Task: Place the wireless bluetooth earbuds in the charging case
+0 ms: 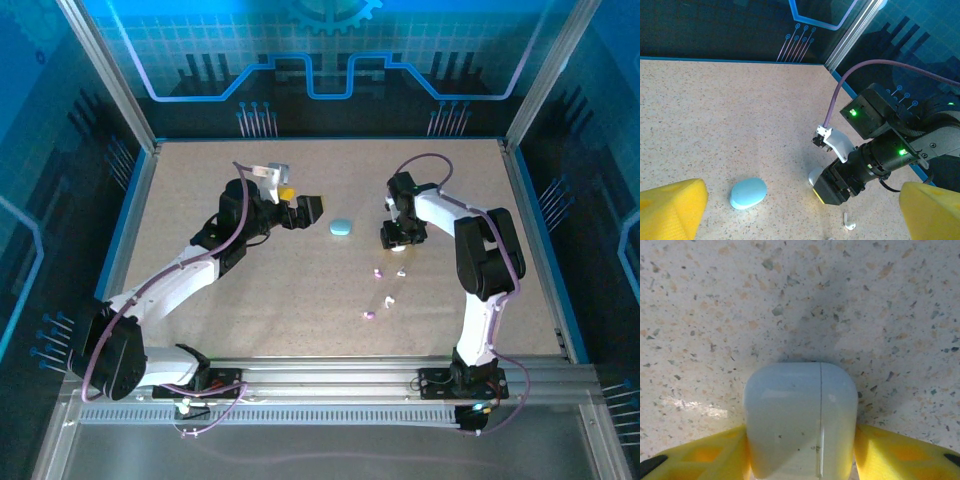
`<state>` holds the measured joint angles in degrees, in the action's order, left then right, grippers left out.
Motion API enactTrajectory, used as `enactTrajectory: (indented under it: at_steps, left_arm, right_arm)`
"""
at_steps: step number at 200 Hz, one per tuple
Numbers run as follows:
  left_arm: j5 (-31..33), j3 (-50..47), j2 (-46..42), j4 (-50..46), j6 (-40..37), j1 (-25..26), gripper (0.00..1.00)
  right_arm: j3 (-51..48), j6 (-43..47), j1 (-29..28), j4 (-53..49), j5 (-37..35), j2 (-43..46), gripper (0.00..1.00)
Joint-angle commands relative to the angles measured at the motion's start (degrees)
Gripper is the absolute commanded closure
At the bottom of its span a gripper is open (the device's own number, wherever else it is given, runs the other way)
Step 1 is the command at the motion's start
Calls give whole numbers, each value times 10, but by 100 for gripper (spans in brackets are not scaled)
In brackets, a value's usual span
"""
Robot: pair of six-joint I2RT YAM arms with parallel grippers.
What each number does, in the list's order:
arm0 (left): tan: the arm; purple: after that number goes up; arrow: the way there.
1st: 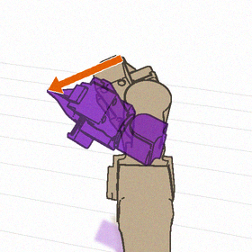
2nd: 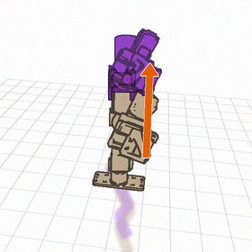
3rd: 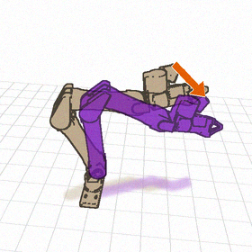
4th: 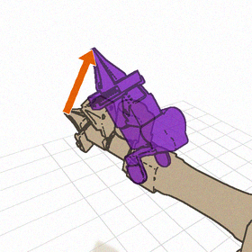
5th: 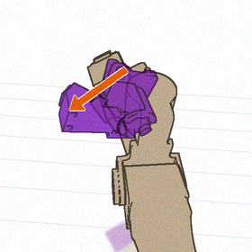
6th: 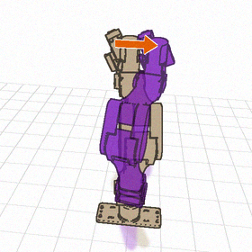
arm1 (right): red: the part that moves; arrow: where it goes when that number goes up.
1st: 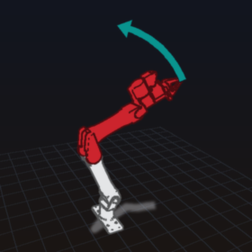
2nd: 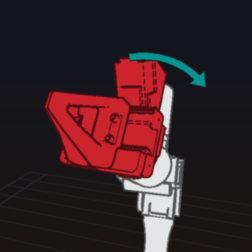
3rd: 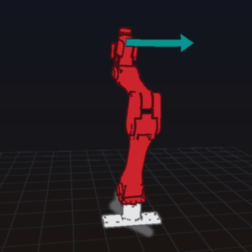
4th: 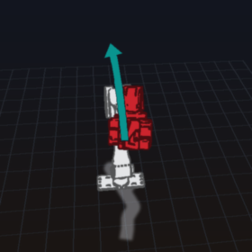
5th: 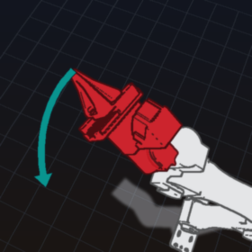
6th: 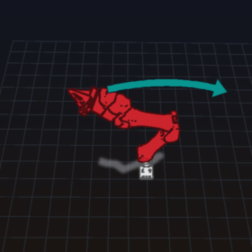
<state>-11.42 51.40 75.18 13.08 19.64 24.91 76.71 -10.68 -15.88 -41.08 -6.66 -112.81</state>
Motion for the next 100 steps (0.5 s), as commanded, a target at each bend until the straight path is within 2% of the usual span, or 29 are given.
enactTrajectory:
  at_steps: [1,31,52,100]
  left_arm:
    - [11,19,4,-6,11,-5,1]
    - [44,14,0,0,40,-9,1]
    - [42,-6,-10,31,66,-20,1]
    - [-20,-7,-12,45,90,-48,1]
  right_arm:
    - [5,-5,-10,-7,-5,-19,48]
    - [-1,-1,-14,-2,2,-3,52]
    - [-14,3,-17,10,12,32,54]
    - [-54,23,-35,77,81,211,54]
